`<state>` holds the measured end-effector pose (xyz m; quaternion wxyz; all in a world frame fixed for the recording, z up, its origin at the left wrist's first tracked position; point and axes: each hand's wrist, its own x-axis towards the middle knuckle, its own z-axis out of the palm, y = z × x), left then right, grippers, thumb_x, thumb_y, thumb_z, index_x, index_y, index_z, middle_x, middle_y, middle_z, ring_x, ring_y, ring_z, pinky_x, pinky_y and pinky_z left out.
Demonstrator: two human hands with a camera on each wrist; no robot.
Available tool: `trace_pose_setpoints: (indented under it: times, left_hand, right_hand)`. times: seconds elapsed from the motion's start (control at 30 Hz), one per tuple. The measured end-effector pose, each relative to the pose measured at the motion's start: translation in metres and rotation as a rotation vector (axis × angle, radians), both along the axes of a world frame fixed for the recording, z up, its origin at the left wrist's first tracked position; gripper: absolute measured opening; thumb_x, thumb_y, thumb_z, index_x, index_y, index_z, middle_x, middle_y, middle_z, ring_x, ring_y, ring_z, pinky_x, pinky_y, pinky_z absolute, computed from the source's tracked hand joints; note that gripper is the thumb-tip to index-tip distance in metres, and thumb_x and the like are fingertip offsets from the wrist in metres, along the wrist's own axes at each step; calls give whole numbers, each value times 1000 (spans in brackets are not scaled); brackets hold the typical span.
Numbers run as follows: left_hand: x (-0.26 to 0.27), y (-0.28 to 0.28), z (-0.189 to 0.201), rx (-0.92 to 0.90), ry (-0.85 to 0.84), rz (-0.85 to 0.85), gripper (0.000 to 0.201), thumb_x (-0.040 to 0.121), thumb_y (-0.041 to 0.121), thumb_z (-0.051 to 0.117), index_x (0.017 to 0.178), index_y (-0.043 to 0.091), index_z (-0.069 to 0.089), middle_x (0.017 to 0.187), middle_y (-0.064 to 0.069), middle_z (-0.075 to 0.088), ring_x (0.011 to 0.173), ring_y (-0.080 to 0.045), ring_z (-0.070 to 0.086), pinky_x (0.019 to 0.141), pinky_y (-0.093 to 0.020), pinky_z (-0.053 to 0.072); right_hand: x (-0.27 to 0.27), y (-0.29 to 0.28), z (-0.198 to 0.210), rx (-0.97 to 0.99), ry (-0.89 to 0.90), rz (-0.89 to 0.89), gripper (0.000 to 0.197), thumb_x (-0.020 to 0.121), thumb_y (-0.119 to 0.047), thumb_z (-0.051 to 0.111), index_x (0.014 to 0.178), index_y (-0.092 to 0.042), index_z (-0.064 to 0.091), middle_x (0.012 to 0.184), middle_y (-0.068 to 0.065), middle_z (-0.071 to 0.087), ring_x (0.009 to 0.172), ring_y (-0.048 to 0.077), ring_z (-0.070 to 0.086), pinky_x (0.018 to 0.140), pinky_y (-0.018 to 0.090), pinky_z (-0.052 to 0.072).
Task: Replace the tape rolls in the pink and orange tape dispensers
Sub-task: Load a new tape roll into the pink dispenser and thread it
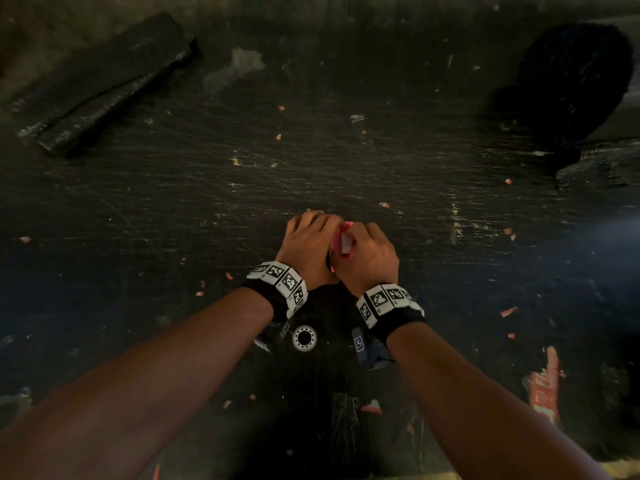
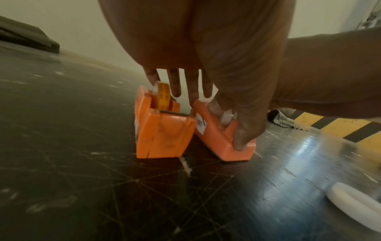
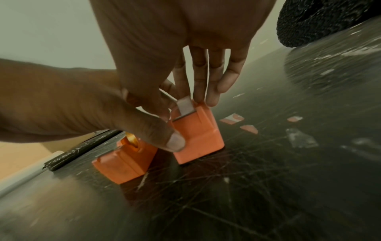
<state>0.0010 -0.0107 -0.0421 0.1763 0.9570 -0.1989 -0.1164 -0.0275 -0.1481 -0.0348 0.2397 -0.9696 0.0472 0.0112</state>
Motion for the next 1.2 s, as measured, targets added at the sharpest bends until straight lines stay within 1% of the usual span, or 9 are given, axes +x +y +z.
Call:
trace_pose_setpoints:
  times: [0.17, 0.33, 0.43, 0.67, 0.87, 0.97, 1.03, 1.13, 1.2]
  left_hand:
    - [0, 1, 1, 6, 10, -16, 96, 59, 60, 83, 140, 21, 46, 144, -1, 53, 138, -27, 42, 114, -46, 30]
    - [0, 2, 3, 1, 20, -38, 98, 61, 68, 76, 142, 20, 46, 144, -2, 53, 137, -27, 42, 113, -47, 30]
    - [1, 2, 4, 18, 25, -47, 97, 62, 66, 76, 142, 20, 46, 146, -3, 52, 138, -28, 40, 113, -47, 29]
    - [3, 1, 4, 35, 25, -57, 97, 63, 65, 79, 142, 19, 46, 146, -3, 51, 137, -27, 41, 112, -46, 30]
    - [4, 2, 4, 34, 22, -65, 95, 62, 68, 74, 141, 23, 47, 145, -2, 51, 137, -26, 41, 112, -46, 30]
    - [5, 3, 5, 30, 27, -69, 93, 61, 72, 69, 138, 25, 49, 143, 0, 52, 135, -26, 42, 111, -46, 32]
    - [5, 3, 5, 25, 27, -71, 90, 62, 69, 74, 137, 26, 50, 143, 1, 52, 135, -26, 42, 111, -46, 32]
    - [6, 3, 4, 22, 20, -75, 89, 61, 64, 81, 135, 26, 51, 142, 1, 53, 135, -26, 43, 110, -46, 33]
    - [6, 3, 4, 20, 16, -76, 89, 61, 65, 82, 135, 26, 51, 142, 1, 54, 135, -25, 43, 109, -45, 34]
  right_hand:
    - [-1, -19, 3, 9, 90, 131, 45, 81, -29, 75, 123, -19, 62, 109, 4, 63, 95, 22, 63, 81, 38, 55]
    - [8, -31, 7, -43, 79, 225, 21, 88, -24, 70, 108, -18, 69, 98, 3, 61, 84, 23, 63, 71, 40, 56]
    - [11, -35, 6, -50, 80, 271, 20, 89, -23, 70, 108, -18, 71, 99, 3, 62, 86, 22, 63, 72, 40, 56]
    - [13, -41, 2, -8, -35, 303, 6, 89, -21, 73, 94, -19, 75, 91, 1, 65, 77, 20, 63, 63, 34, 54]
    - [10, -40, -1, -7, -20, 314, 4, 88, -20, 71, 91, -18, 73, 92, 0, 64, 79, 20, 63, 65, 39, 57]
    - [1, -40, -1, -3, -32, 311, 6, 90, -23, 71, 91, -18, 74, 89, 0, 66, 78, 20, 63, 64, 31, 51]
    - [-7, -40, 0, 7, -37, 317, 6, 89, -20, 71, 91, -17, 75, 88, 1, 68, 79, 21, 65, 66, 28, 48]
    - [-21, -42, 0, 31, -36, 319, 8, 88, -20, 69, 93, -18, 75, 90, -1, 71, 82, 19, 67, 70, 34, 56]
    - [-30, -43, -2, 35, -22, 320, 9, 88, -20, 67, 92, -21, 75, 91, -2, 72, 84, 18, 67, 73, 36, 57]
